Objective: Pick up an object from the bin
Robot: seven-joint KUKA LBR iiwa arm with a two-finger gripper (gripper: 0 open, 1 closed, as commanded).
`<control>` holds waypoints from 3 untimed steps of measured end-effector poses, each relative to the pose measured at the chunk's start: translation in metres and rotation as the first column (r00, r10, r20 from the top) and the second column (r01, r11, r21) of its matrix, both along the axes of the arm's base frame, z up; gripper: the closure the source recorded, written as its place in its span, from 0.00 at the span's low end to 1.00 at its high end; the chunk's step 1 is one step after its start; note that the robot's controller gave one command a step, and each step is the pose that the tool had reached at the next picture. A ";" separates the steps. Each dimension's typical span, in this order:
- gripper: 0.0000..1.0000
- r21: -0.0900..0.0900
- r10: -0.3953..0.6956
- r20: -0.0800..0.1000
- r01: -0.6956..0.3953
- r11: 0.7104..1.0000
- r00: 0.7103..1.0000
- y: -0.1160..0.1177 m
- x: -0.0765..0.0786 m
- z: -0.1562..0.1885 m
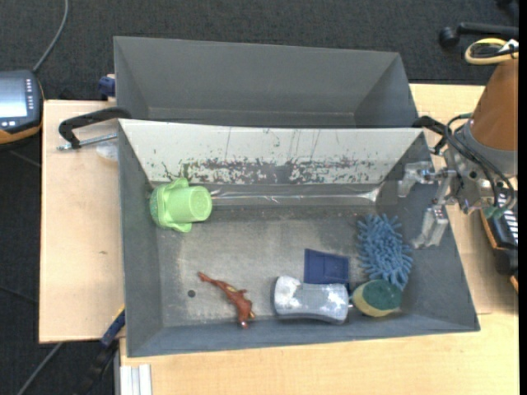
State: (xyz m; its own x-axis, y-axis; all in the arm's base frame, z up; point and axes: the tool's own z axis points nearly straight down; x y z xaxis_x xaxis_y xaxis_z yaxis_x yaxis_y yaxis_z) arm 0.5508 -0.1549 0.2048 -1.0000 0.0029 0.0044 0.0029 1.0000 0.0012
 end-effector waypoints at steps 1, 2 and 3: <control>0.00 0.001 0.001 -0.002 -0.001 1.000 1.000 0.000 -0.041 -0.009; 0.00 0.003 -0.051 0.004 0.051 0.999 0.999 0.019 0.037 -0.081; 0.00 0.005 0.014 0.004 -0.014 1.000 1.000 0.014 0.005 -0.136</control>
Offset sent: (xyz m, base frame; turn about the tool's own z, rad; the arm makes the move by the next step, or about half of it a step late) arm -0.0400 0.0004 -0.0095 -0.0038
